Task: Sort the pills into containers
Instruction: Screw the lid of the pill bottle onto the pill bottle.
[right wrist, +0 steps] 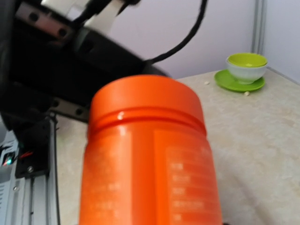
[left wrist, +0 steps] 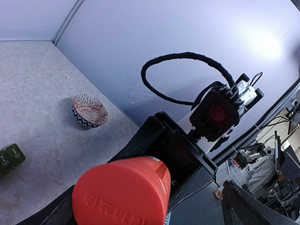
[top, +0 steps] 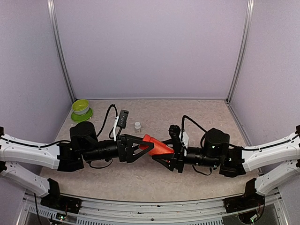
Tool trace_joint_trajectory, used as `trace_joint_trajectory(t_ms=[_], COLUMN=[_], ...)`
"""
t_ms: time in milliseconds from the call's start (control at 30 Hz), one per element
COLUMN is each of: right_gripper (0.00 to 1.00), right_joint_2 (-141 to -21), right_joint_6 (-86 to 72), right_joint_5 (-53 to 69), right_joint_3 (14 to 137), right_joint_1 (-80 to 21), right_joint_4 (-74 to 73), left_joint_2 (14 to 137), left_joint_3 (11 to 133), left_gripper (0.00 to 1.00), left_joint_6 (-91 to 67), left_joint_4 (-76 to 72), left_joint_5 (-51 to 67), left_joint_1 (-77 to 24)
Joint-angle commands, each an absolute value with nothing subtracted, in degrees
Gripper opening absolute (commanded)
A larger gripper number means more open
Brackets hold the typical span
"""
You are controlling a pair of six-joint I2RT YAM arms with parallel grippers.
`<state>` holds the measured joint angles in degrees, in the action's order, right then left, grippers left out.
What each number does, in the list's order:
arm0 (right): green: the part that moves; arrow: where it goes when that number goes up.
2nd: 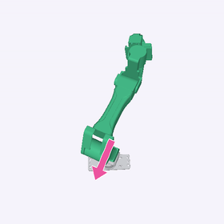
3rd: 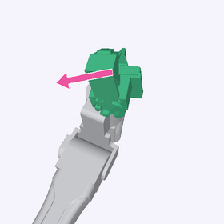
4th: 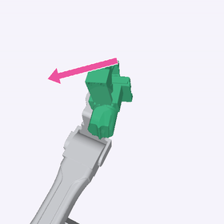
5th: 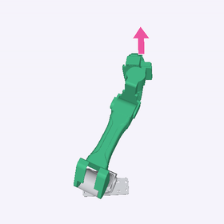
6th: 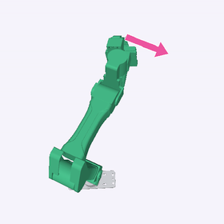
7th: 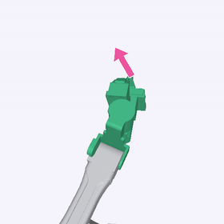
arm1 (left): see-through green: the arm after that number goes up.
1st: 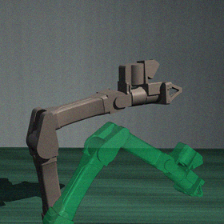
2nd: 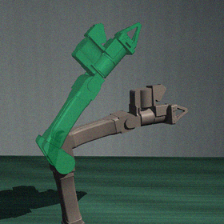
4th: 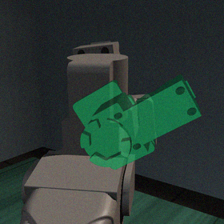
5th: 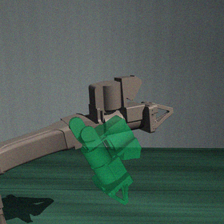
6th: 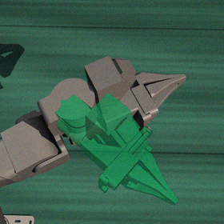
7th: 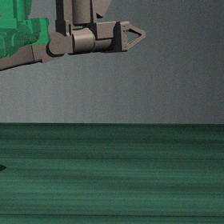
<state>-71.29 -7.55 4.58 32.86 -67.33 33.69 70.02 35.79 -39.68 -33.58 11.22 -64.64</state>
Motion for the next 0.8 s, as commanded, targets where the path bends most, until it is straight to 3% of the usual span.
trace_joint_trajectory(t_ms=[0, 500, 767], right_gripper=[0.25, 0.24, 0.24], right_joint_2=[-74.43, -81.65, -79.56], right_joint_6=[-8.02, -9.67, -7.85], right_joint_5=[5.65, 10.48, 11.45], right_joint_3=[34.86, 36.41, 36.59], right_joint_1=[-67.41, -68.63, -68.91], right_joint_4=[34.15, 37.06, 35.63], left_joint_2=[70.25, 70.02, 68.16], left_joint_3=[36.89, 37.35, 38.43], left_gripper=[0.99, 0.99, 0.99], left_joint_6=[-39.81, -39.42, -38.15], left_joint_4=[-37.17, -38.01, -31.71], left_joint_5=[14.02, 14.99, 10.76], left_joint_1=[-65.23, -65.39, -64.98])
